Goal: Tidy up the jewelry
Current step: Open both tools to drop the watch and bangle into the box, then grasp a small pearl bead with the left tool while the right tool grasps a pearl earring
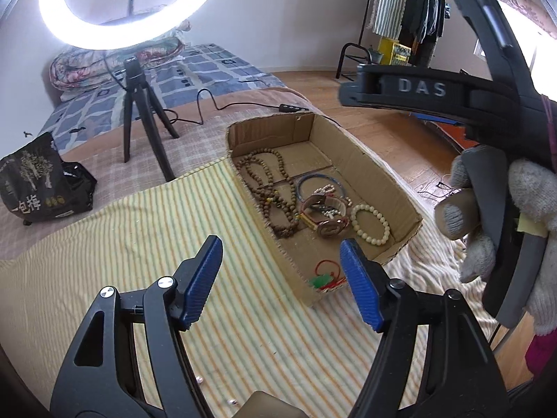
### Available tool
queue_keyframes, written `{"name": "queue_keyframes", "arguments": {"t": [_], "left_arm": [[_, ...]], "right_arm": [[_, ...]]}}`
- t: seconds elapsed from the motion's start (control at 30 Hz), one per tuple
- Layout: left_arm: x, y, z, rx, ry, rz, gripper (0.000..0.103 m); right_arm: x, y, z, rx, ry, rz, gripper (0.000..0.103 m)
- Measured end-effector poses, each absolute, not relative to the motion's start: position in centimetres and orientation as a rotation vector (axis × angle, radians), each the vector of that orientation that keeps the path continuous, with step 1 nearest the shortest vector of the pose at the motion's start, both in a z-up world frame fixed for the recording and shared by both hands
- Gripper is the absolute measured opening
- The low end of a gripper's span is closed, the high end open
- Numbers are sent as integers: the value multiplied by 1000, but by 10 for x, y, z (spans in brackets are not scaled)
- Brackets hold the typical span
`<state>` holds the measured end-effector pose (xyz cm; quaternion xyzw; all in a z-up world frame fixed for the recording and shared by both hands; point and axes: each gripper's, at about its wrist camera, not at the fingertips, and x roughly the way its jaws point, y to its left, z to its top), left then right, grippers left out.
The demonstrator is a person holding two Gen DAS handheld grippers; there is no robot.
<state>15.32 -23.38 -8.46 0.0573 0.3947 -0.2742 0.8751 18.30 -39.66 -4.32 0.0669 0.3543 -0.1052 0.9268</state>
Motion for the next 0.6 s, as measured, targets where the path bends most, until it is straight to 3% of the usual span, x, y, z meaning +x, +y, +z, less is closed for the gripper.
{"name": "queue_keyframes", "arguments": {"t": [0.6], "left_arm": [[145,-152,-70,84,786,-463,72]], "right_arm": [[134,-351,-22,-18,669,-228,103]]}}
